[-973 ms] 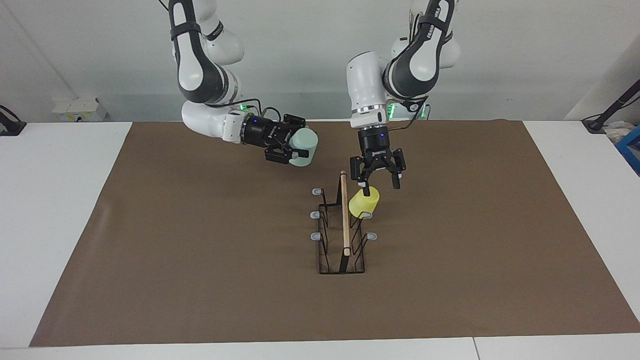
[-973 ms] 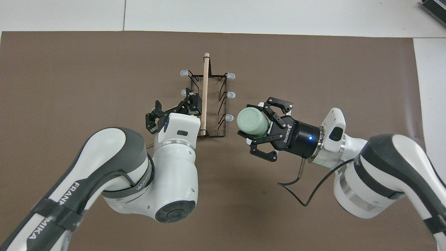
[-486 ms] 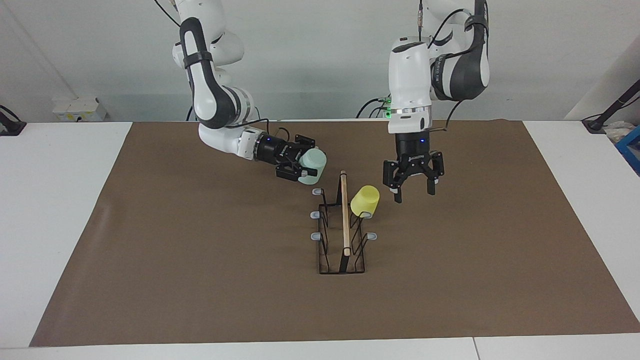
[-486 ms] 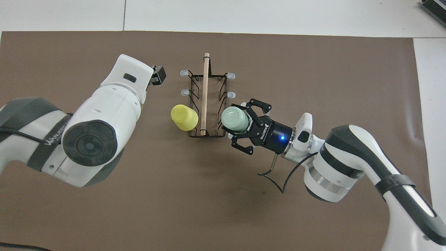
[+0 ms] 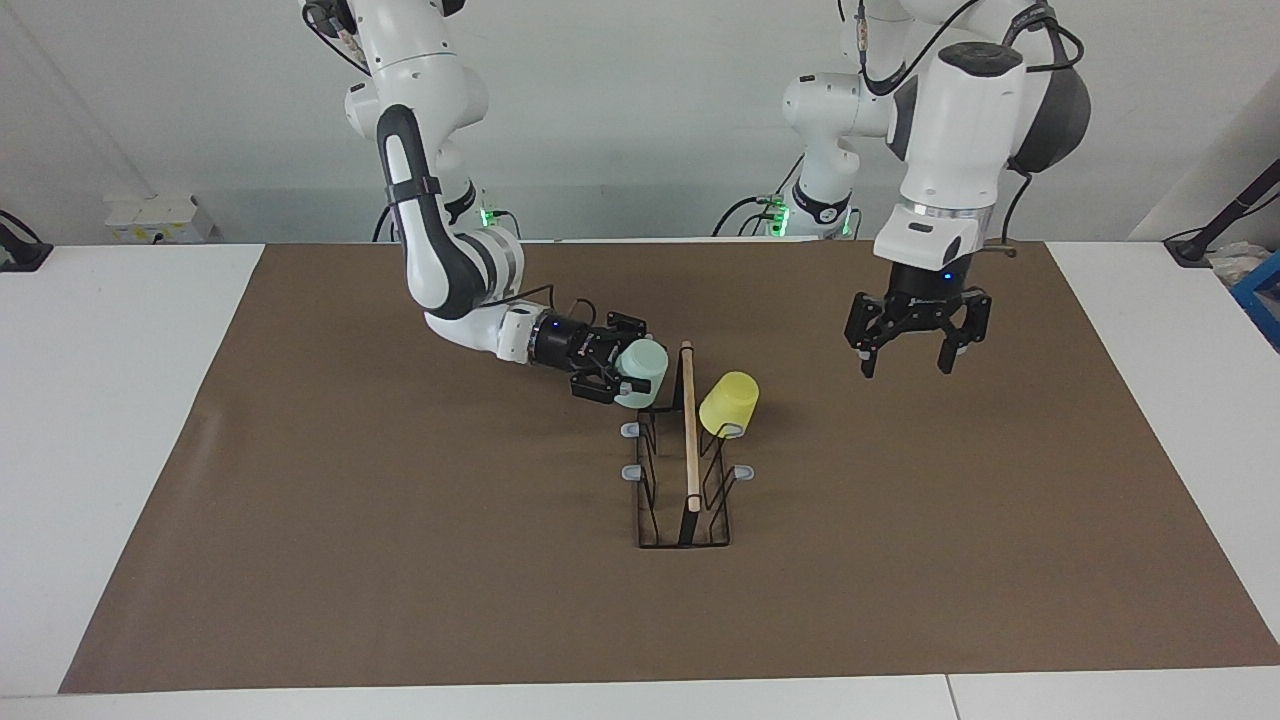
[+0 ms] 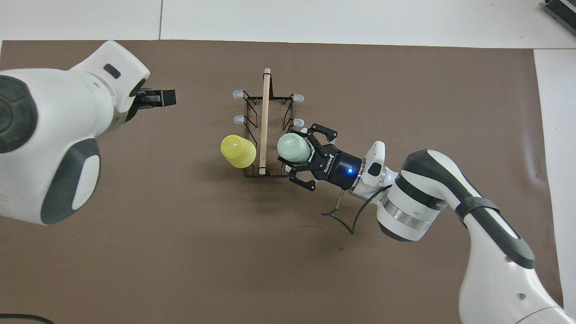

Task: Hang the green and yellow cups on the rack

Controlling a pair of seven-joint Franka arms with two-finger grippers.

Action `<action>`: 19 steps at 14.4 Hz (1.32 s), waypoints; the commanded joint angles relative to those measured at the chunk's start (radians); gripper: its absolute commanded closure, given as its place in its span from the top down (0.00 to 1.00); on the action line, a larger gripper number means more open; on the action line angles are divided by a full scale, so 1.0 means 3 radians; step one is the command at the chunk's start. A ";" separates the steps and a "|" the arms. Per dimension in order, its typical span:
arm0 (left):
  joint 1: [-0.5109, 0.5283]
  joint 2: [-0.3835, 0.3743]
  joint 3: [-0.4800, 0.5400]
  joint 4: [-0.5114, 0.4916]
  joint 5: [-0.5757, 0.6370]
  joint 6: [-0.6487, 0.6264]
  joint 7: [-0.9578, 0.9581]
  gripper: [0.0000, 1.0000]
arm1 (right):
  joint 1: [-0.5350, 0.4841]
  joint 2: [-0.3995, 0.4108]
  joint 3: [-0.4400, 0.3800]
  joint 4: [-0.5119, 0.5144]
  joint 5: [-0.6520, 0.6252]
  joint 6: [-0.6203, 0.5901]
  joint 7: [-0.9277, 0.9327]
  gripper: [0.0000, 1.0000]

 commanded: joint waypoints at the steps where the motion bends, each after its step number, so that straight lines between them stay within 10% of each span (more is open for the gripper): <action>1: -0.0019 0.0066 0.0210 0.0191 -0.0262 -0.0378 0.0573 1.00 | 0.0026 0.0051 0.0008 0.0003 0.0160 -0.0018 -0.0086 0.00; 8: -0.0014 0.0153 0.0553 0.0641 -0.0436 -0.1258 0.0815 1.00 | 0.0001 0.0179 0.0002 -0.0171 0.0237 -0.0172 -0.0357 0.00; 15: 0.0067 -0.0240 0.0630 0.0223 -0.0426 -0.1295 0.0943 1.00 | -0.0035 0.0200 0.0002 -0.0304 0.0237 -0.0192 -0.0465 0.00; 16: 0.0093 -0.0256 0.0625 0.0212 -0.0426 -0.1305 0.0943 1.00 | -0.0030 0.0200 0.0002 -0.0299 0.0237 -0.0172 -0.0460 0.23; 17: 0.0179 -0.0276 0.0580 0.0207 -0.0426 -0.1371 0.0948 1.00 | -0.0035 0.0205 0.0002 -0.0294 0.0232 -0.0162 -0.0455 0.89; 19: 0.0206 -0.0302 0.0503 0.0161 -0.0426 -0.1422 0.0938 1.00 | -0.0040 0.0205 0.0002 -0.0289 0.0206 -0.0177 -0.0455 1.00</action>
